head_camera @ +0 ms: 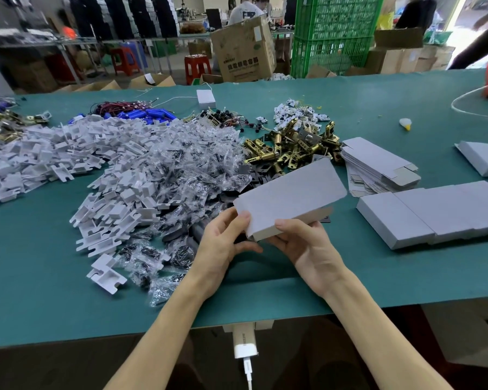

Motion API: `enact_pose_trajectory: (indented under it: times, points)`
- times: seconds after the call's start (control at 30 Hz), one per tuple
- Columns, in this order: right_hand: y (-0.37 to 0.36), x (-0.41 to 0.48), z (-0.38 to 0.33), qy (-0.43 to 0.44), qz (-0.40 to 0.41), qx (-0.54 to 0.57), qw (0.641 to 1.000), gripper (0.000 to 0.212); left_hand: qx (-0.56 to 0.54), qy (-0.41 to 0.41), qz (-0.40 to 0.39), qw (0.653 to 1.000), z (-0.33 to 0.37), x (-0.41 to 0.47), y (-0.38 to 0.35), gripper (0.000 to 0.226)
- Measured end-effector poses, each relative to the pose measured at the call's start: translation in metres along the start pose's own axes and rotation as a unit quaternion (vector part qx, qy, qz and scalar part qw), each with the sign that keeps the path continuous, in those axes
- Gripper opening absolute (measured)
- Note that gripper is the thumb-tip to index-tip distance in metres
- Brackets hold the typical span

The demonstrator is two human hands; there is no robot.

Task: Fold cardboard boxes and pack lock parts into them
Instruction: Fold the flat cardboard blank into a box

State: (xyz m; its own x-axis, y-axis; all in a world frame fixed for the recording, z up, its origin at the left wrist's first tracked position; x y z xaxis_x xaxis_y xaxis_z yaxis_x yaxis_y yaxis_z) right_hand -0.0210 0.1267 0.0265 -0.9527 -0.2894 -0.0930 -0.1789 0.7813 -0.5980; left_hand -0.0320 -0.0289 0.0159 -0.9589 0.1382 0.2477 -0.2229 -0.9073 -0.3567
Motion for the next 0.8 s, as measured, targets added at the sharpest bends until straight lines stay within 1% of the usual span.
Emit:
enact_pose_trajectory:
  times: [0.13, 0.2, 0.3, 0.5, 0.6, 0.8]
  points:
    - [-0.0014, 0.0002, 0.0012, -0.003, -0.016, 0.006, 1.0, 0.031, -0.008, -0.009, 0.01, 1.0, 0.0009, 0.0003, 0.0034, 0.049]
    - [-0.0008, 0.0012, 0.001, -0.002, -0.016, 0.017, 1.0, 0.033, -0.009, -0.016, -0.002, 1.0, 0.002, 0.0005, 0.0034, 0.052]
    - [0.0019, 0.0026, 0.0011, -0.009, -0.004, 0.025, 1.0, 0.045, -0.014, -0.02, -0.023, 0.999, 0.0023, 0.0004, 0.001, 0.046]
    - [0.0025, 0.0025, 0.0006, -0.011, 0.005, 0.018, 1.0, 0.057, -0.018, -0.015, -0.011, 1.0, 0.0031, 0.0011, 0.0022, 0.04]
    - [0.0027, 0.0028, 0.0003, -0.012, 0.008, 0.015, 1.0, 0.059, -0.018, -0.01, -0.005, 1.0, 0.003, 0.001, 0.0031, 0.04]
    - [0.0042, 0.0032, 0.0013, -0.01, 0.012, 0.012, 1.0, 0.053, -0.009, -0.018, -0.015, 1.0, 0.0039, -0.0007, 0.0012, 0.041]
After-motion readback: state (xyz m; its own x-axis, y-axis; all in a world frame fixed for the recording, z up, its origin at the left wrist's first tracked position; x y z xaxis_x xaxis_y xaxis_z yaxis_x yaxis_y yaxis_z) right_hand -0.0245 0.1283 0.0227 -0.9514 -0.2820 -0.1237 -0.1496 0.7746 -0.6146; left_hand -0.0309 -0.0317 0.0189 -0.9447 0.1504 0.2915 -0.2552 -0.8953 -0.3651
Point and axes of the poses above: each hand's wrist, its own x-axis towards the middle knuckle, its own y-axis out of the back of the hand, z = x × y, the point moved 5 cm from there along x, towards the middle knuckle, and after that the axes turned 10 degrees about -y, right-handed, at the moved point
